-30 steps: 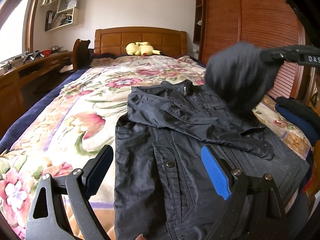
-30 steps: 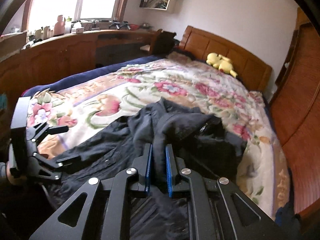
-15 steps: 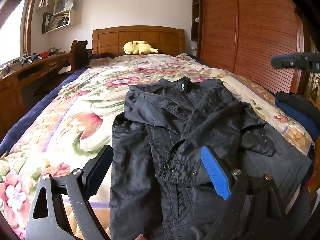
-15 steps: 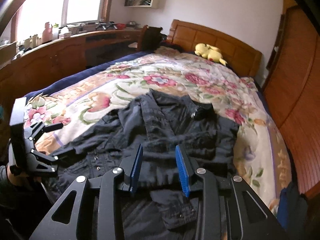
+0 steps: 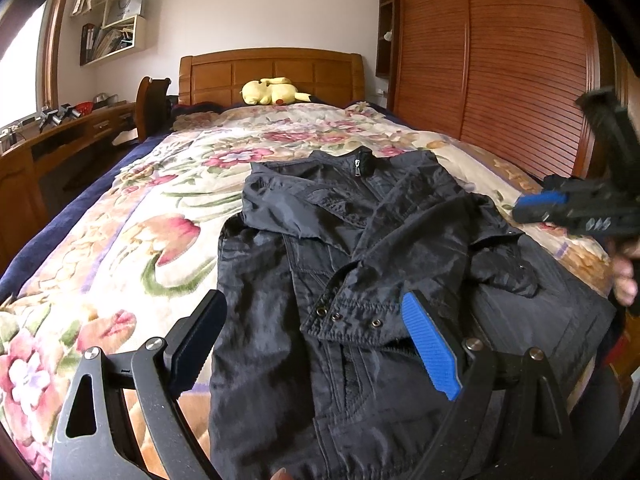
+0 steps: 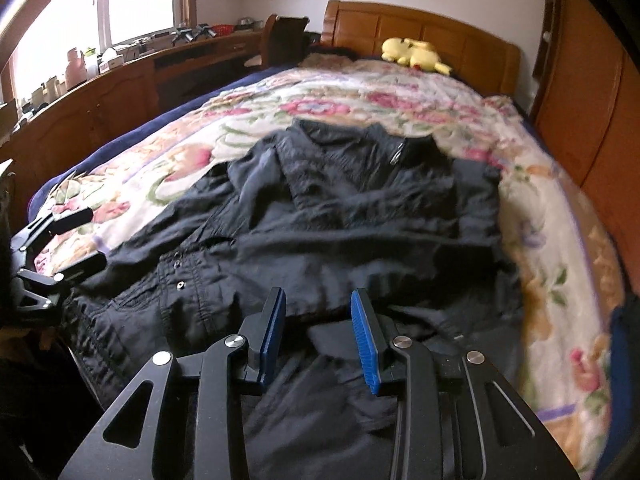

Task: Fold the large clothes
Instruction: 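Open the right tool to release the sleeve onto the jacket, then move both open tools down to the black jacket hem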

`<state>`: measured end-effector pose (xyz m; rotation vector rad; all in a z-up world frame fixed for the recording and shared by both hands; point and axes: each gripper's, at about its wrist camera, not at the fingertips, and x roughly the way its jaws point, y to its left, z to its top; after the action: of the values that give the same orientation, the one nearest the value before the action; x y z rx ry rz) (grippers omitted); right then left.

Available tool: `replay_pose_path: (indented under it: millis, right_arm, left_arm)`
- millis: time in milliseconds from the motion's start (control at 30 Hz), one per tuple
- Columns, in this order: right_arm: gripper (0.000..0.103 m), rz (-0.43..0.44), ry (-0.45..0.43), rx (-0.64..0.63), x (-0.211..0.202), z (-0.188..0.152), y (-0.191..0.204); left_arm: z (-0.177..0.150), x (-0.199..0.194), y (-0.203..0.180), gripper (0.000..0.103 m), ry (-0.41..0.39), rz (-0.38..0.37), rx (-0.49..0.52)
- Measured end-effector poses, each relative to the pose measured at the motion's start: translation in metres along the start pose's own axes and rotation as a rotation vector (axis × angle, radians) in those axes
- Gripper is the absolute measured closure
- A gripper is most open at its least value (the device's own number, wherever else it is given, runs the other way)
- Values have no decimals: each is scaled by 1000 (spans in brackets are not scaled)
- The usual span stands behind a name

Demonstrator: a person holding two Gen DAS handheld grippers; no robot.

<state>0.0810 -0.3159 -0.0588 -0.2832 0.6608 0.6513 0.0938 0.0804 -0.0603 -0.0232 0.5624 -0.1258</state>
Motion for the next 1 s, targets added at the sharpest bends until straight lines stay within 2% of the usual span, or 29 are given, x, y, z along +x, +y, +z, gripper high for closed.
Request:
replay_pose_path:
  millis: [333, 567, 800, 1000]
  right_arm:
    - [68, 98, 36, 21, 75, 11, 37]
    - [68, 148, 131, -7, 115, -3, 54]
    - [68, 159, 123, 15, 105, -6, 42]
    - [68, 119, 42, 6, 49, -24, 26]
  left_arm:
    - [-10, -10, 9, 13, 3, 7, -32]
    - [-14, -11, 19, 13, 9, 21, -48]
    - [-14, -11, 20, 13, 8, 15, -46]
    - [-16, -9, 15, 13, 19, 13, -23]
